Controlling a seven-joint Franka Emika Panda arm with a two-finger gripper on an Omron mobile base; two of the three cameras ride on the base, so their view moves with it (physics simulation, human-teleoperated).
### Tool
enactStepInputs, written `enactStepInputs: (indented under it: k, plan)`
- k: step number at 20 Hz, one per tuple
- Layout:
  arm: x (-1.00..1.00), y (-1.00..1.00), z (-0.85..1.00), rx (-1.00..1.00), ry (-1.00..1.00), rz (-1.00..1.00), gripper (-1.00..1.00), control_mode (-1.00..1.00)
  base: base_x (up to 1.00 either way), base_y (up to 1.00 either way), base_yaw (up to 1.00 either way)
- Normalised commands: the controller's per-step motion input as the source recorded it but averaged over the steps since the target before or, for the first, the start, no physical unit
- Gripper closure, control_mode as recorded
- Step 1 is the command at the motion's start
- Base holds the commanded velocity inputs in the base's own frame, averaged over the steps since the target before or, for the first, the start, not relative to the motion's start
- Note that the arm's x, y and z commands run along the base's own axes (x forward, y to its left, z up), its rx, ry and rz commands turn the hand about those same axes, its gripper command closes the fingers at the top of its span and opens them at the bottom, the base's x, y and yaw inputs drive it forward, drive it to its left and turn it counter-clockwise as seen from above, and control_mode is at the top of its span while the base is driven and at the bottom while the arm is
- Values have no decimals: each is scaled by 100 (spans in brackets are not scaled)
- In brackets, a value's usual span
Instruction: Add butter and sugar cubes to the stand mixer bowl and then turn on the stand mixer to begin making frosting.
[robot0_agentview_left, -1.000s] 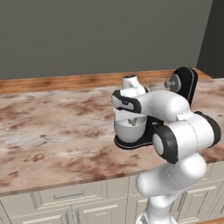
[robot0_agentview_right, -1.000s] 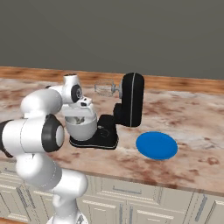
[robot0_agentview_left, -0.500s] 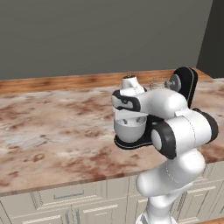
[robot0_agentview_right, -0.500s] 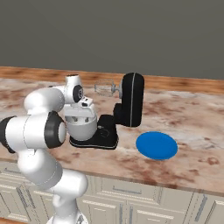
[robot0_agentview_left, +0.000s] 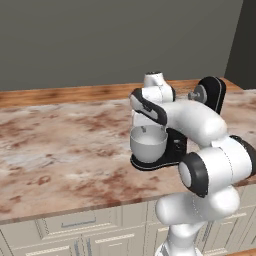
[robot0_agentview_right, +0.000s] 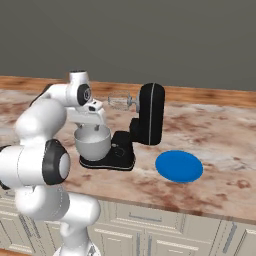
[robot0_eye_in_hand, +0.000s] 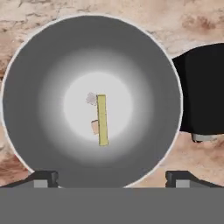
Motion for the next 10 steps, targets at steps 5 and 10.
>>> enactStepInputs:
  k: [5, 10]
  plan:
    - [-86, -17, 98, 9, -9, -9, -100, -100, 0, 0, 0]
    - [-53, -69, 50, 4, -6, -10, -100, -100, 0, 0, 0]
